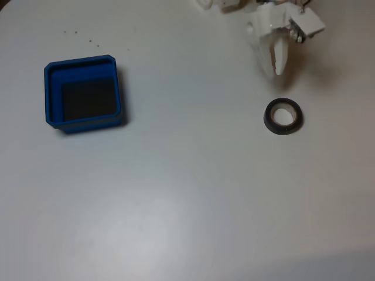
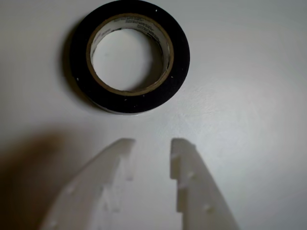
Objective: Pick the black tape roll and drop it in the blue box
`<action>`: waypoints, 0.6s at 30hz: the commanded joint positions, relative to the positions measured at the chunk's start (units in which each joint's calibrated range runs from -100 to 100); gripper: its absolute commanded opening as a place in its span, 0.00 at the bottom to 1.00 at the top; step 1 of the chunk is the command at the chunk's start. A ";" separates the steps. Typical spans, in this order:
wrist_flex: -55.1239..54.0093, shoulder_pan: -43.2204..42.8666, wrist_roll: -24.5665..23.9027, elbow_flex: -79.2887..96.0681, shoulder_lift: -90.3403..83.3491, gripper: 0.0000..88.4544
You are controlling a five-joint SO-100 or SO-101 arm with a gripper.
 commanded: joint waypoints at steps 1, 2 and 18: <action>7.38 0.45 -2.39 -10.49 3.23 0.01; 10.10 0.45 -3.70 -13.18 4.15 0.01; 21.49 0.55 -21.84 -37.08 18.78 0.01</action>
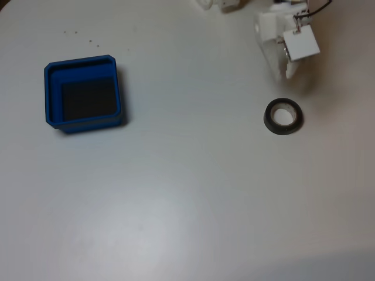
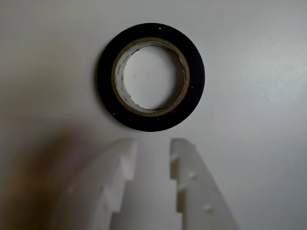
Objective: Pick the black tape roll and drop it in the blue box
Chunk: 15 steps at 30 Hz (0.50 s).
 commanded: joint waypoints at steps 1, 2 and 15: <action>0.39 0.55 -0.38 -5.96 3.10 0.01; 0.39 0.55 -0.20 -6.68 4.44 0.01; 3.52 1.91 0.06 -18.00 17.40 0.01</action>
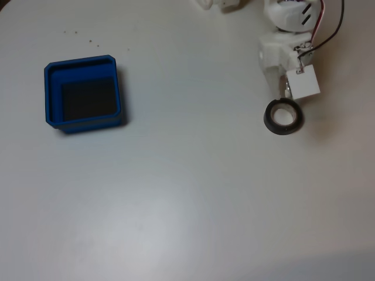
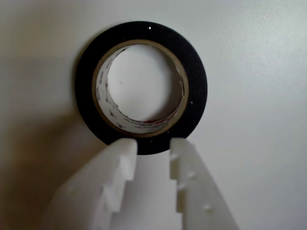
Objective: Pick the black tape roll and drop it in the blue box
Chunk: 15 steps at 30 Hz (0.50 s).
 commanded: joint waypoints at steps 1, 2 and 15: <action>1.72 2.60 0.14 -7.60 1.47 0.01; 1.80 3.38 0.14 -8.68 2.31 0.01; 1.80 7.09 0.14 -9.58 5.57 0.01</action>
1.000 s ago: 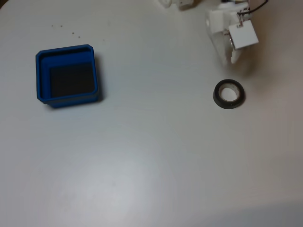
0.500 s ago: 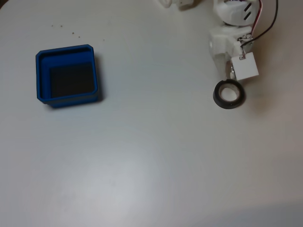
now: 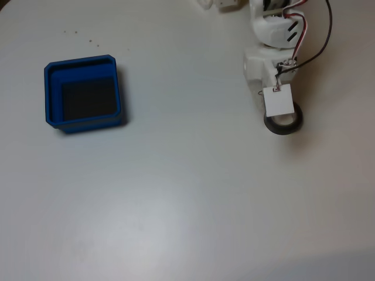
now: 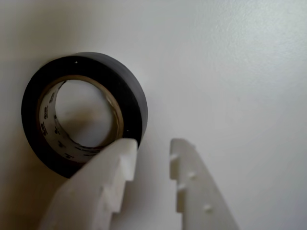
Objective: Pick the black tape roll and drop it in the blue box
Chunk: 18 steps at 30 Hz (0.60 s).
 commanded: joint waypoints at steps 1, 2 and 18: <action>0.41 0.36 0.23 -3.48 -0.53 0.01; 0.41 0.36 0.23 -3.48 -0.53 0.01; 0.41 -0.22 0.31 -2.85 5.74 0.01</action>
